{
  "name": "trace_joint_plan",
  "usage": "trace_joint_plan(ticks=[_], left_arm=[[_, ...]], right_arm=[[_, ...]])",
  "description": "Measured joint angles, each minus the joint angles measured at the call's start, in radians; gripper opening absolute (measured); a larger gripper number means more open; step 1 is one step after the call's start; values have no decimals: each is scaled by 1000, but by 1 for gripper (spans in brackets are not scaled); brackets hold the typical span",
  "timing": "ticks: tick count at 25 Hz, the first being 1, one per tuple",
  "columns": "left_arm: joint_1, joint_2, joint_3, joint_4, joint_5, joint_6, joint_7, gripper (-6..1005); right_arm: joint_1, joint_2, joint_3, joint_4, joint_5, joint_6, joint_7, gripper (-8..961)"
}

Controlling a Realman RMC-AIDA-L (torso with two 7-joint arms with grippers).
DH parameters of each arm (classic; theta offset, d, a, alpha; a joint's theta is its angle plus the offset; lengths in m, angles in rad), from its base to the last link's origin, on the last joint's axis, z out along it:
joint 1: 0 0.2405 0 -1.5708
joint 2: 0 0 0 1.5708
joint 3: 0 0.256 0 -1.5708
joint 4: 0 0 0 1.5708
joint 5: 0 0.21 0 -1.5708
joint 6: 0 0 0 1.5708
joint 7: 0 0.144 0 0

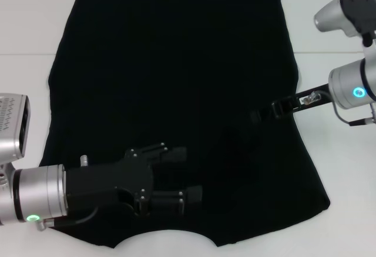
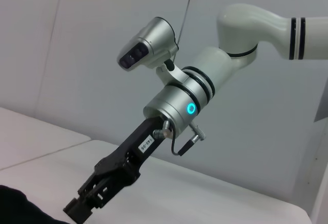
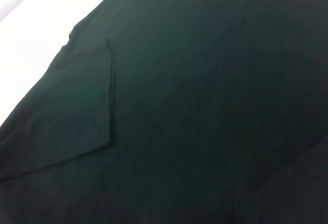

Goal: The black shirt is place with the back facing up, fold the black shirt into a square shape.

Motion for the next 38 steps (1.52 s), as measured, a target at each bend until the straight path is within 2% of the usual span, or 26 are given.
trace_joint_plan(ticks=[8,13,16,17,18,21,24,26,31,38], left_arm=[[0,5,-12,6,1,1,-14,889],[11,24,-51,20,3,34,-100,889],[38,32,-53,73,10,70,-172,889],[50,33,-52,94,15,73,-189,889],[67,34,-53,121,22,75,-208,889],[111,35,-71,189,49,69,-229,888],[138,36,-122,245,102,63,-227,888],[152,41,-178,288,160,58,-225,888],[169,52,-251,333,266,23,-217,888],[180,52,-282,348,345,-73,-209,887]], right_arm=[[-31,-13,56,-15,8,-6,7,380],[-76,-9,90,-3,128,-45,-127,539],[-120,4,93,3,269,-87,-272,660],[-144,17,93,15,340,-105,-379,700],[-144,17,93,15,340,-105,-379,741],[-161,43,92,35,395,-118,-513,841],[-155,78,85,48,409,-116,-601,930],[-139,91,82,64,415,-108,-622,930],[-80,91,79,132,443,-94,-637,931],[-41,93,46,151,447,-110,-656,931]])
